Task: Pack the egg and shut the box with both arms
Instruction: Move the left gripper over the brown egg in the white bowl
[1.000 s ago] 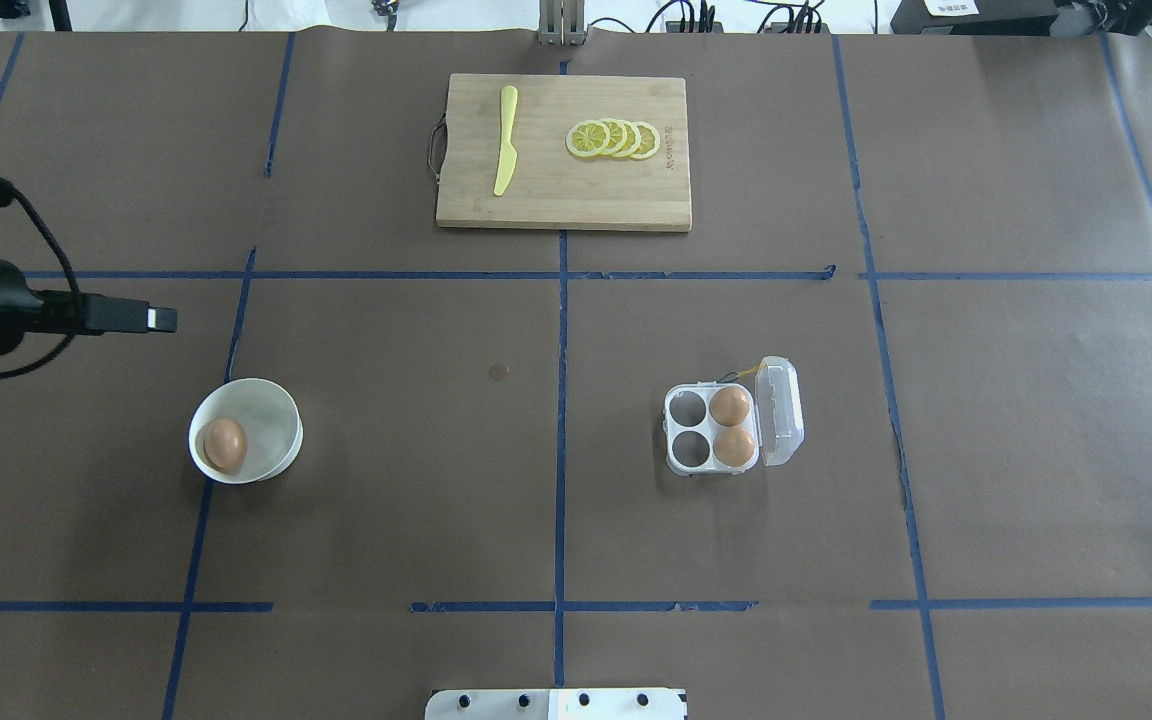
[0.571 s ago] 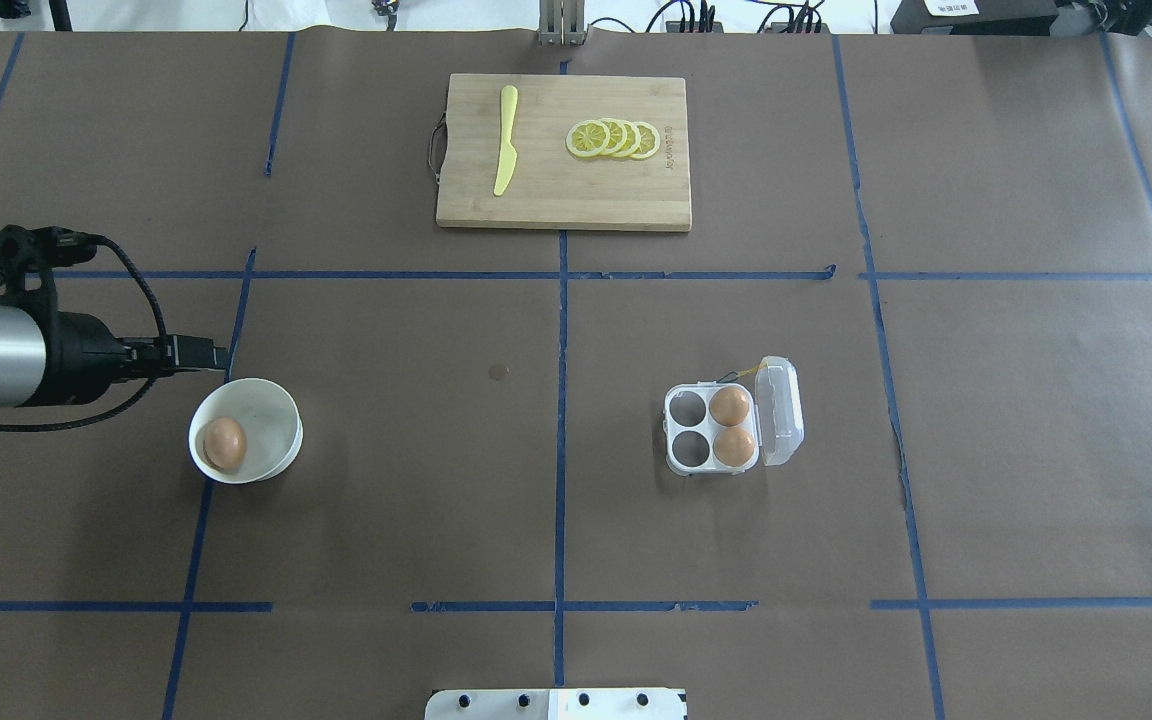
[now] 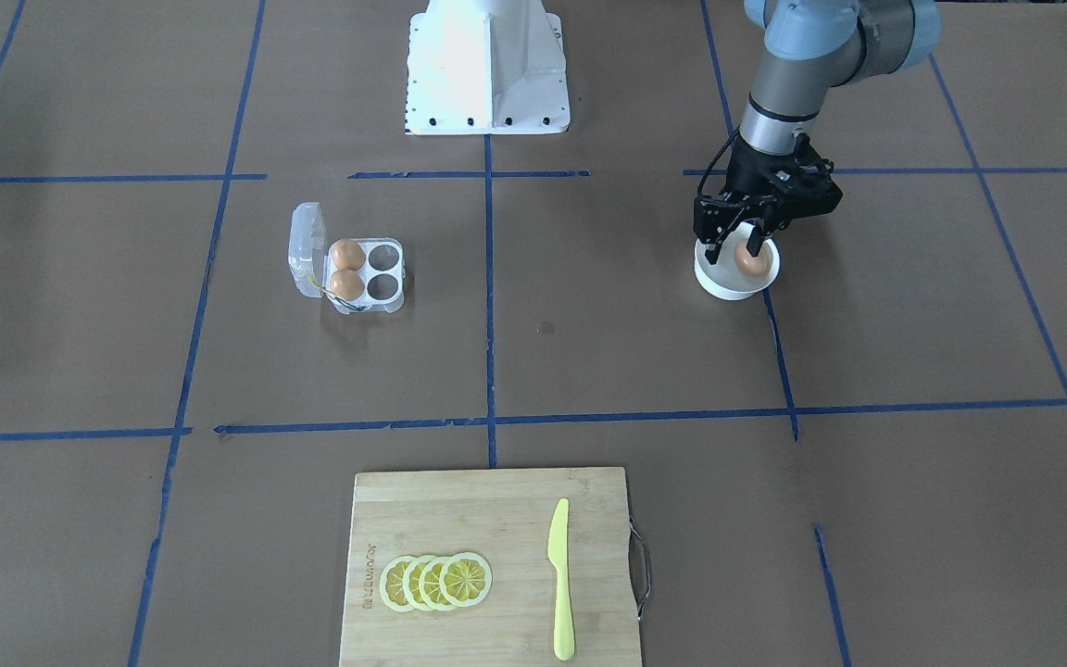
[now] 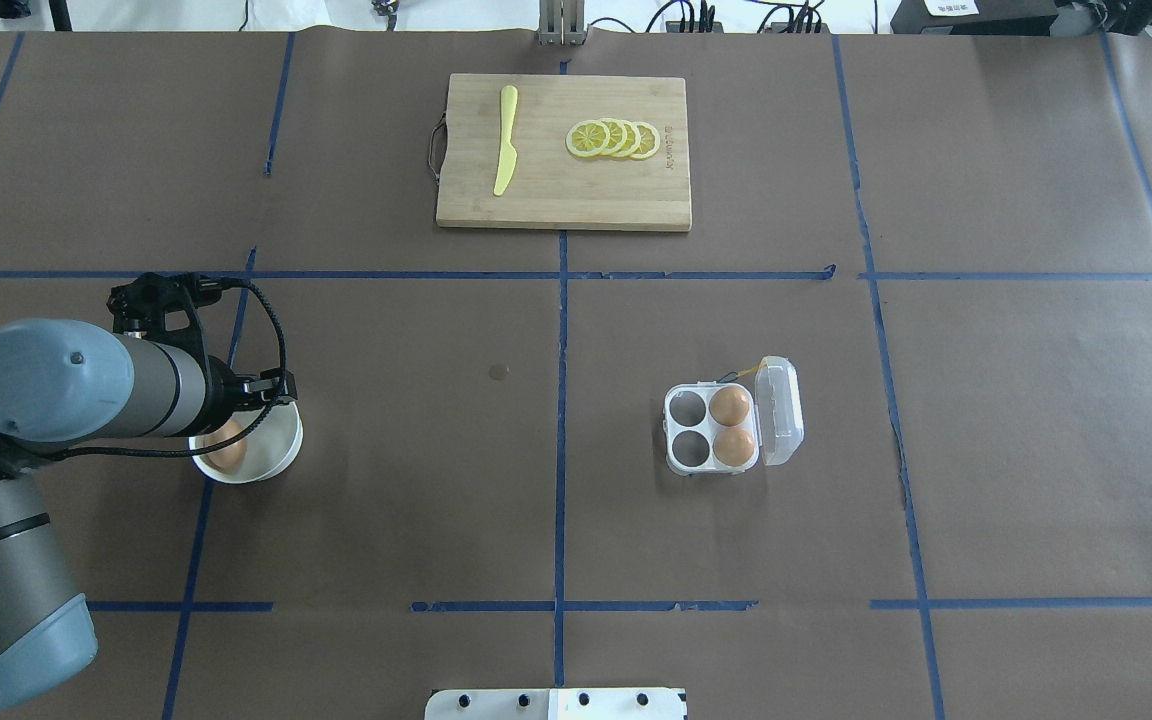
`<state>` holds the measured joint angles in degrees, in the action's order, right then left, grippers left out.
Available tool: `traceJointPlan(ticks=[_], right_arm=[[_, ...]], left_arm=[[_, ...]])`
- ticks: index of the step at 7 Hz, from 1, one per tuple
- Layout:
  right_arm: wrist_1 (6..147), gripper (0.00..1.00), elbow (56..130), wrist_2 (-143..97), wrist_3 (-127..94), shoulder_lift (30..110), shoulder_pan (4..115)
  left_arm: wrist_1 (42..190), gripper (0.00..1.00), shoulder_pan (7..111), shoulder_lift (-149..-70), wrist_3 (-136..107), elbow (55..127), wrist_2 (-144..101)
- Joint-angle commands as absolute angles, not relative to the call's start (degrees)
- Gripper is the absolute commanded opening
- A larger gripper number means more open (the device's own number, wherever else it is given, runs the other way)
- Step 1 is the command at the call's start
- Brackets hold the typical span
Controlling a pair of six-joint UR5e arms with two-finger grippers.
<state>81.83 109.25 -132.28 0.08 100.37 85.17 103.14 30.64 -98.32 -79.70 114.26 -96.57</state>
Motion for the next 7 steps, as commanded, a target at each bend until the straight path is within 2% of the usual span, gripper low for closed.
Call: traceJointPlan(ticks=[1,4,7], right_arm=[[81.8,1.00,109.2,-132.3,0.1,100.4,85.2],[81.8,1.00,109.2,-132.2,0.2,100.4,85.2],[81.8,1.00,109.2,-132.2,0.2,100.4,85.2]], left_arm=[[103.0,0.65,30.2,-98.3,-76.8,112.9,-96.3],[105.2,0.65,30.3,-94.7,-72.2,113.4,-96.4],[105.2,0.65,30.1,-94.6,-71.9,113.0,-96.4]])
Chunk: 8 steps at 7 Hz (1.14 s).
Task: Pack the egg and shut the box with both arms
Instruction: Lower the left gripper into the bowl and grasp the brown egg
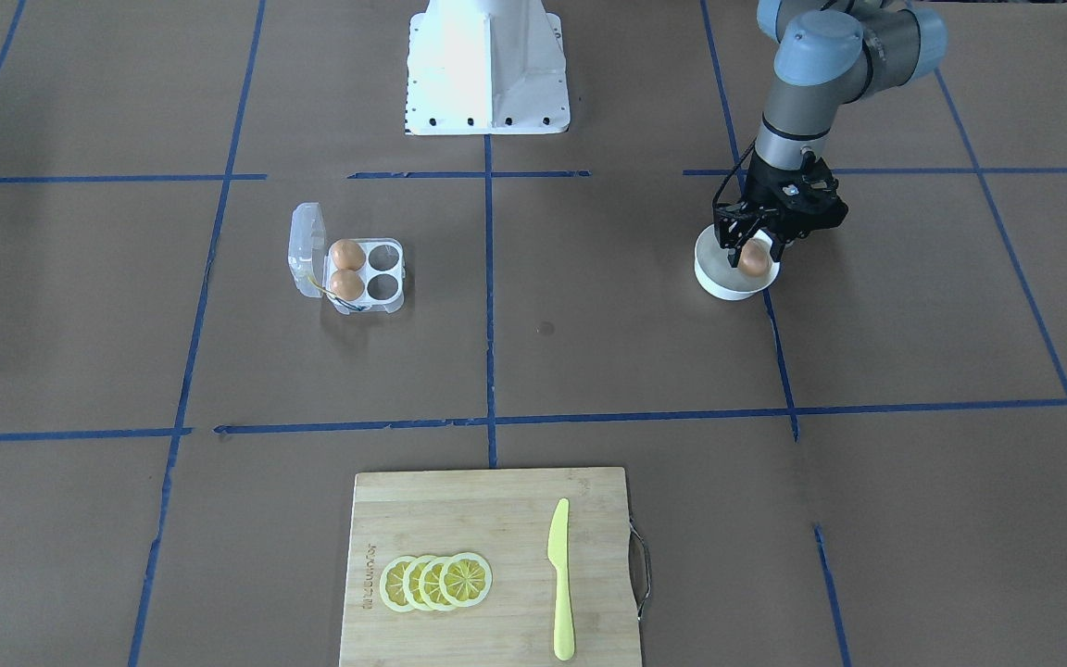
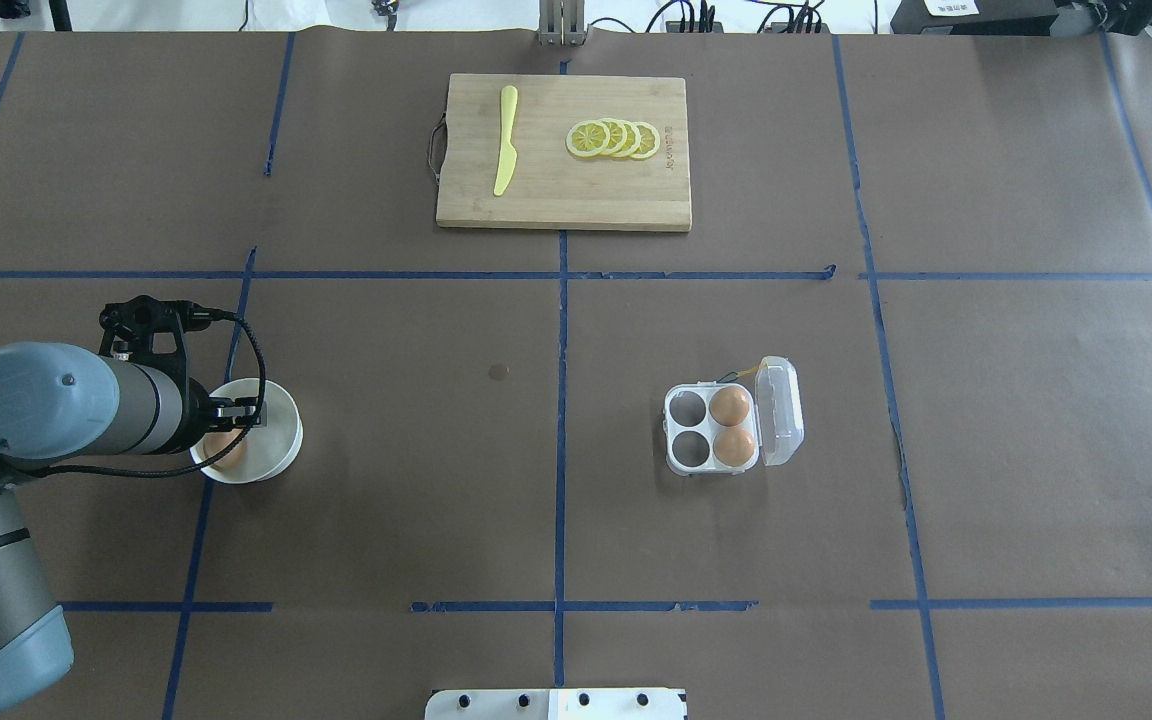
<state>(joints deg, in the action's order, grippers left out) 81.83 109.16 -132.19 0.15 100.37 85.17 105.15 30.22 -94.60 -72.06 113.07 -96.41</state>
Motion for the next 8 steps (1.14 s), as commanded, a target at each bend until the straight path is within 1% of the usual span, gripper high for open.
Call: traceJointPlan(ticks=[1,8], right_arm=[[81.8,1.00,109.2,-132.2,0.2,100.4,85.2],[81.8,1.00,109.2,-132.1,0.2,100.5,85.2]], left_arm=[[105.3,0.65,30.0,-94.6,-71.9,113.0,-96.4],[105.2,0.65,28.0,-94.7,-71.8,112.1,-96.4]])
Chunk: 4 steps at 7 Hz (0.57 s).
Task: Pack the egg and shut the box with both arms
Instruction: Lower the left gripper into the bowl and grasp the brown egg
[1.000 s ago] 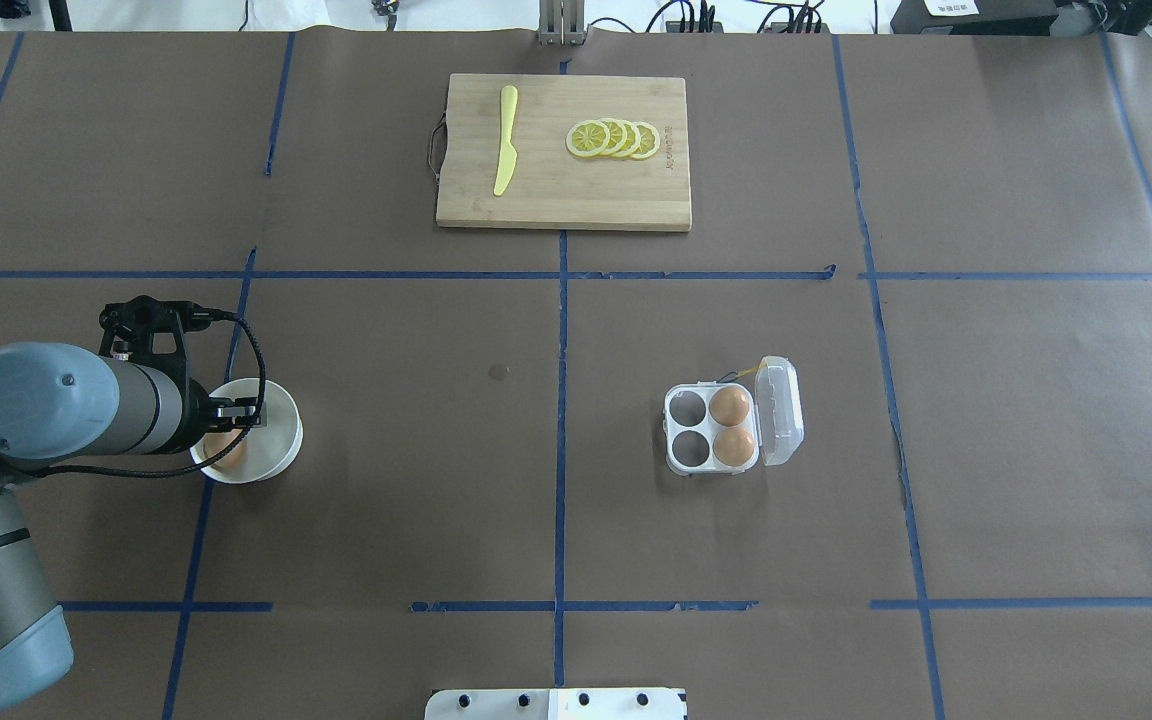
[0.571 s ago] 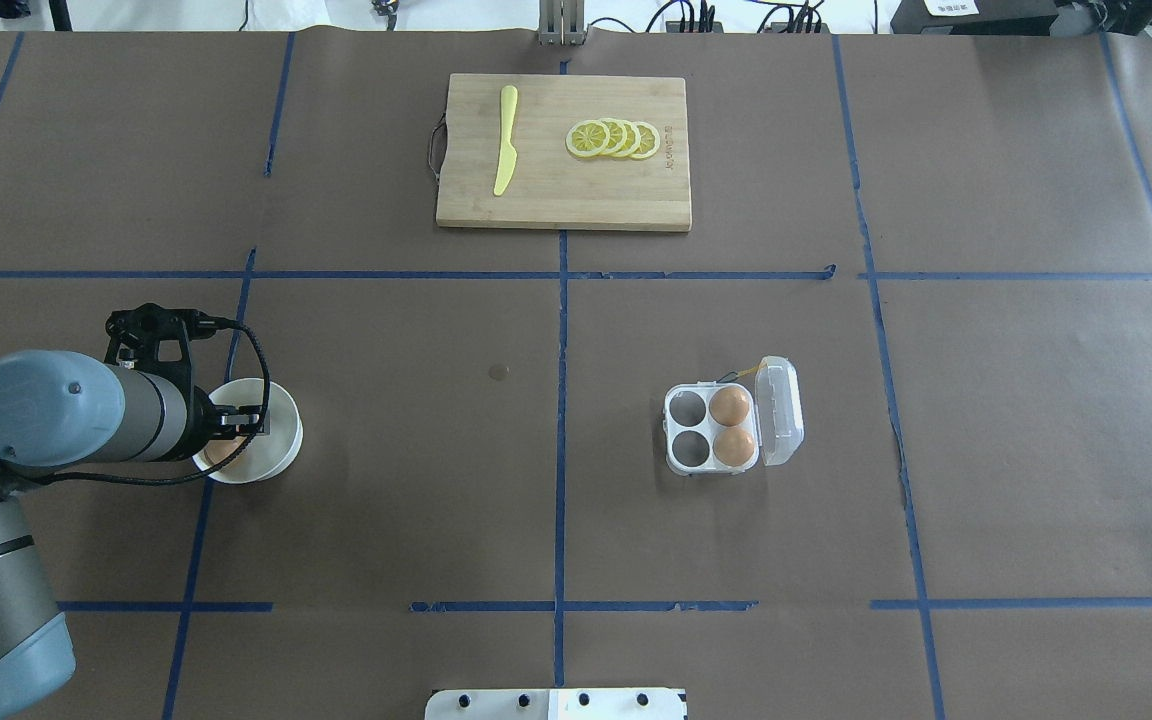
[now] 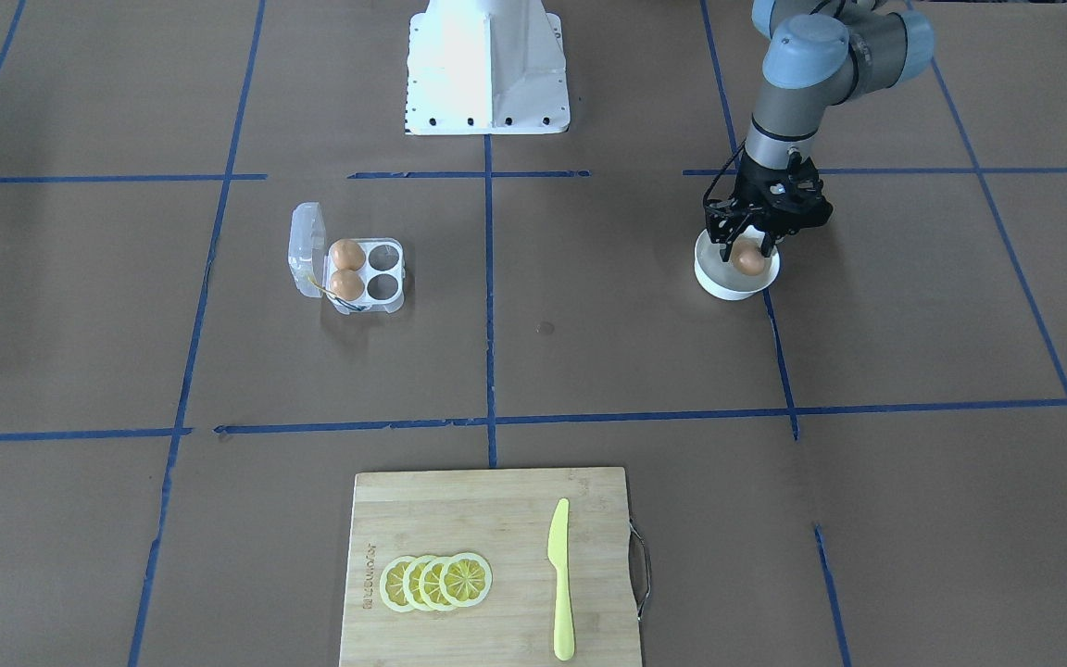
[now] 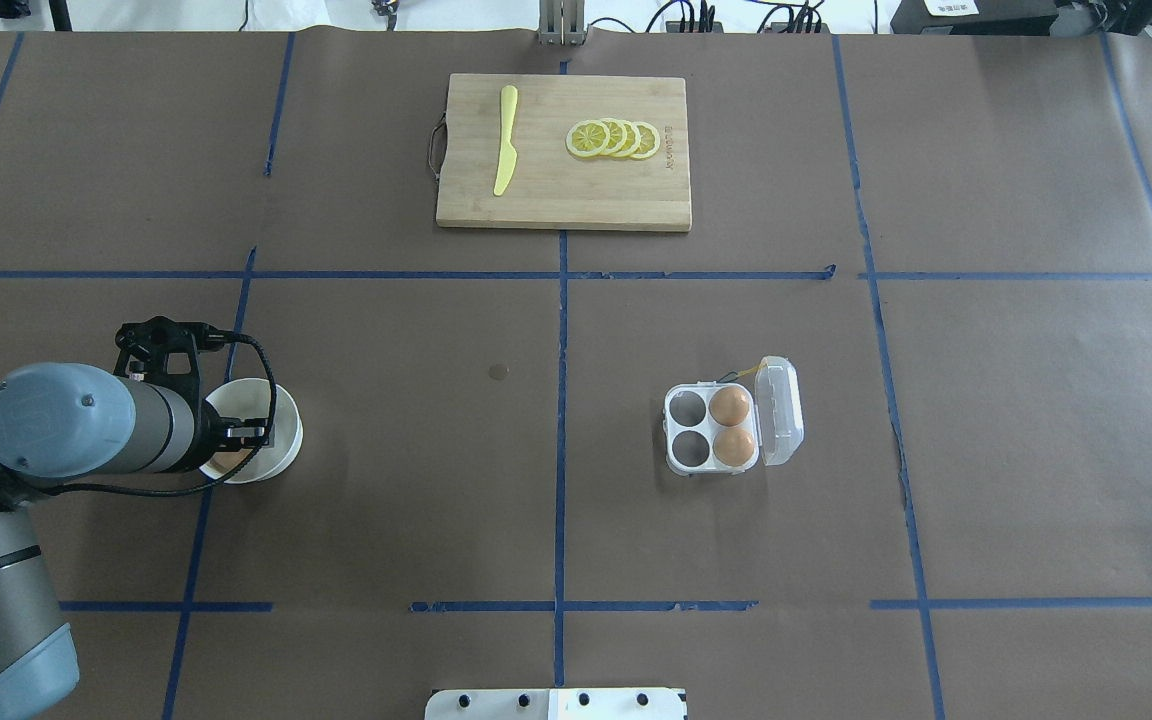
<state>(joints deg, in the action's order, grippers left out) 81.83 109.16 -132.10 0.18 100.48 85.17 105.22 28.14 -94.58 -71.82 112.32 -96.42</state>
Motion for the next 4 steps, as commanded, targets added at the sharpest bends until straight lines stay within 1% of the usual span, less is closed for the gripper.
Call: traceJointPlan(ticks=[1,4], right_arm=[[81.8,1.00,109.2,-132.1,0.2,100.6,85.2],[81.7,1.00,109.2,-132.2,0.3,100.9,85.2]], left_arm=[[105.2,0.65,27.6,-94.7,-71.8,112.0,-96.4],[105.2,0.65,27.5,-94.8,-71.8,111.6,-96.4]])
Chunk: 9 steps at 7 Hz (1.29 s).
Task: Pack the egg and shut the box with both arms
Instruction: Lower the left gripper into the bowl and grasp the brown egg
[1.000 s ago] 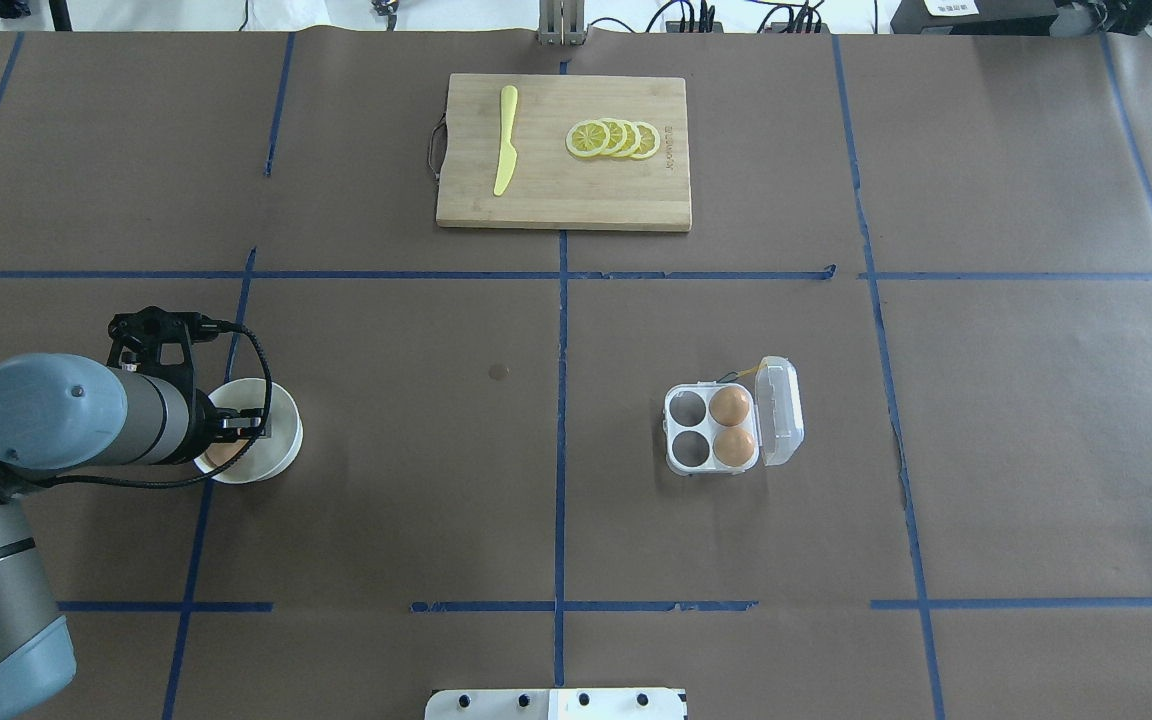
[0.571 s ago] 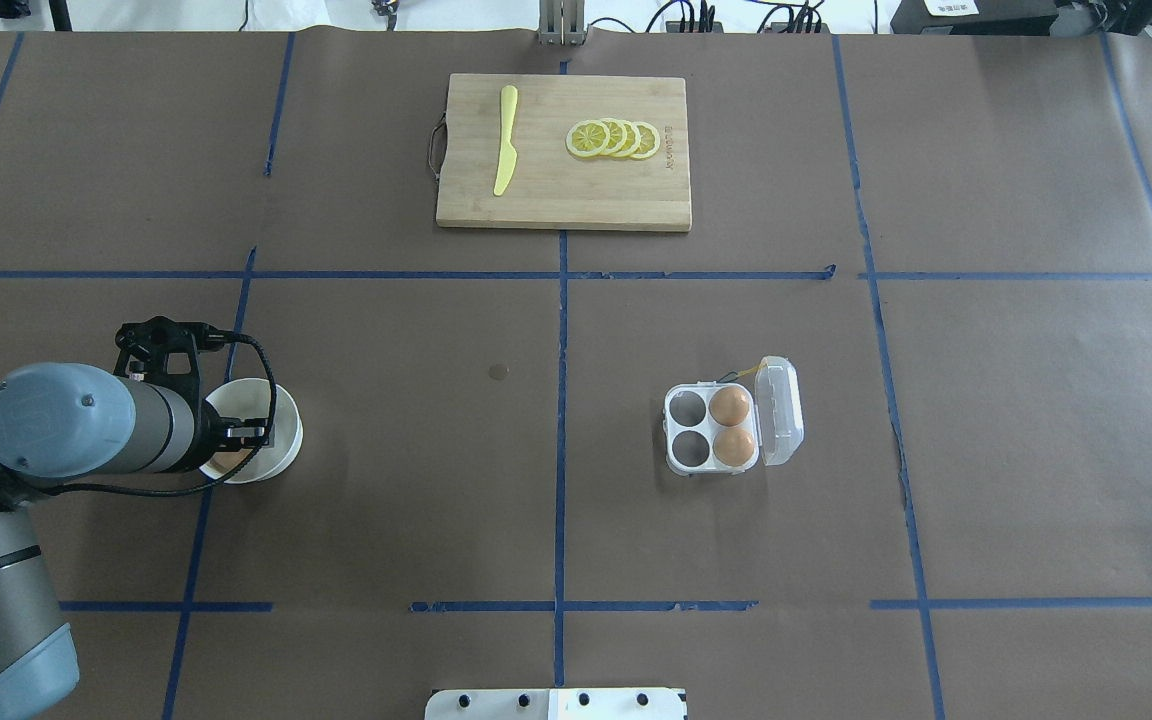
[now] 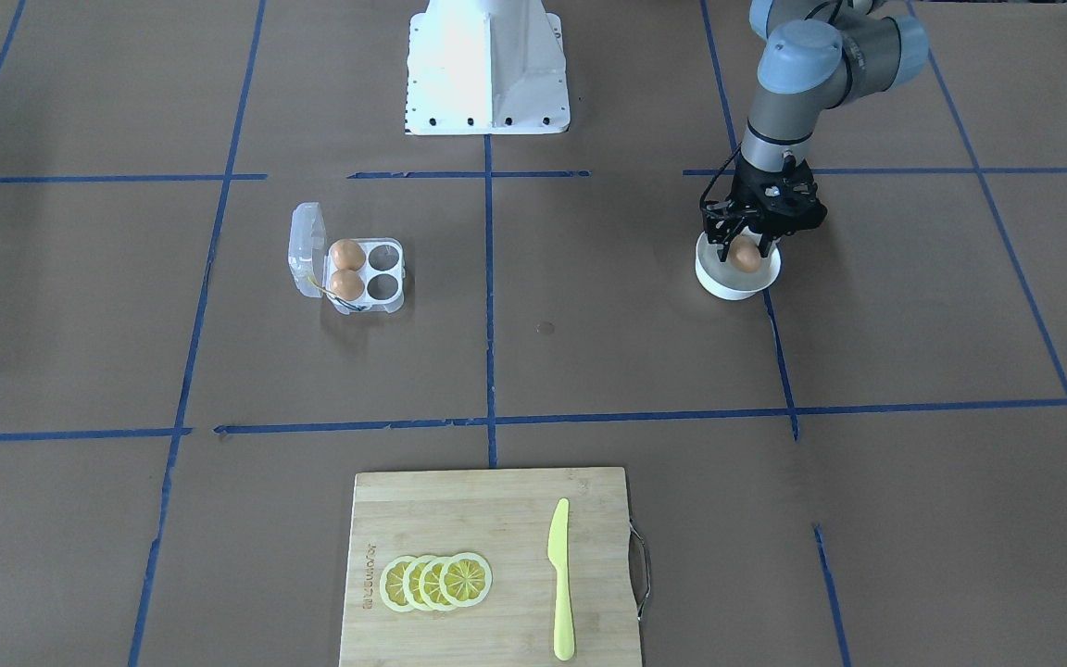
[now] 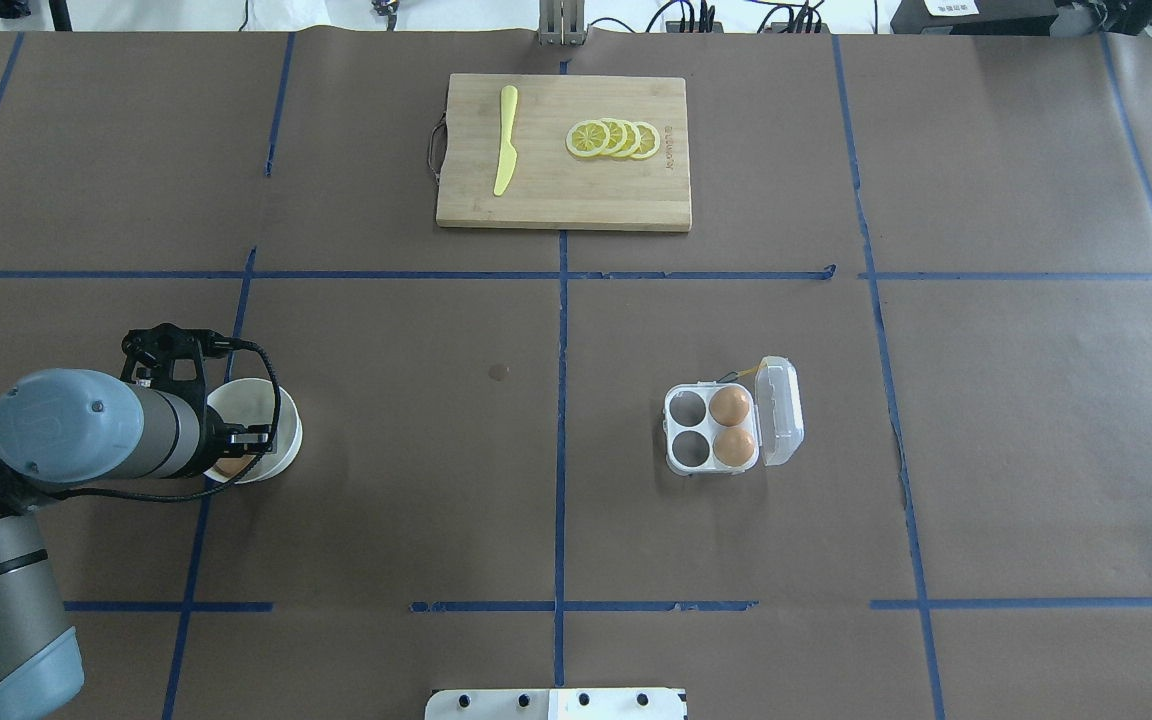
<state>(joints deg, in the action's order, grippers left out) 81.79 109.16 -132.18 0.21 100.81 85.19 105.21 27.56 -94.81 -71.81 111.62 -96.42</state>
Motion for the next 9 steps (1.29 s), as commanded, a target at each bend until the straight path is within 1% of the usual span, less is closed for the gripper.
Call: traceJointPlan(ticks=[1,2,3,7,8,9], right_arm=[[81.7,1.00,109.2,-132.2,0.3,100.9,85.3],[81.7,1.00,109.2,-132.2,0.3,100.9,85.3],[81.7,1.00,109.2,-132.2,0.3,100.9,85.3],[81.8,1.00,109.2,-132.2,0.4,101.0,85.3],[81.7,1.00,109.2,-132.2,0.4,101.0,85.3],[81.7,1.00,109.2,-132.2,0.4,101.0,85.3]], left_arm=[[105.2,0.63,27.1,-94.9,-71.8,111.5,-96.4],[105.2,0.56,27.1,-94.9,-71.8,111.6,-96.4],[105.2,0.53,27.0,-95.0,-71.8,111.5,-96.4],[105.2,0.54,26.9,-96.5,-71.8,110.2,-96.4],[105.2,0.43,26.9,-96.5,-71.8,110.4,-96.4],[105.2,0.27,27.1,-96.5,-71.7,110.8,-96.4]])
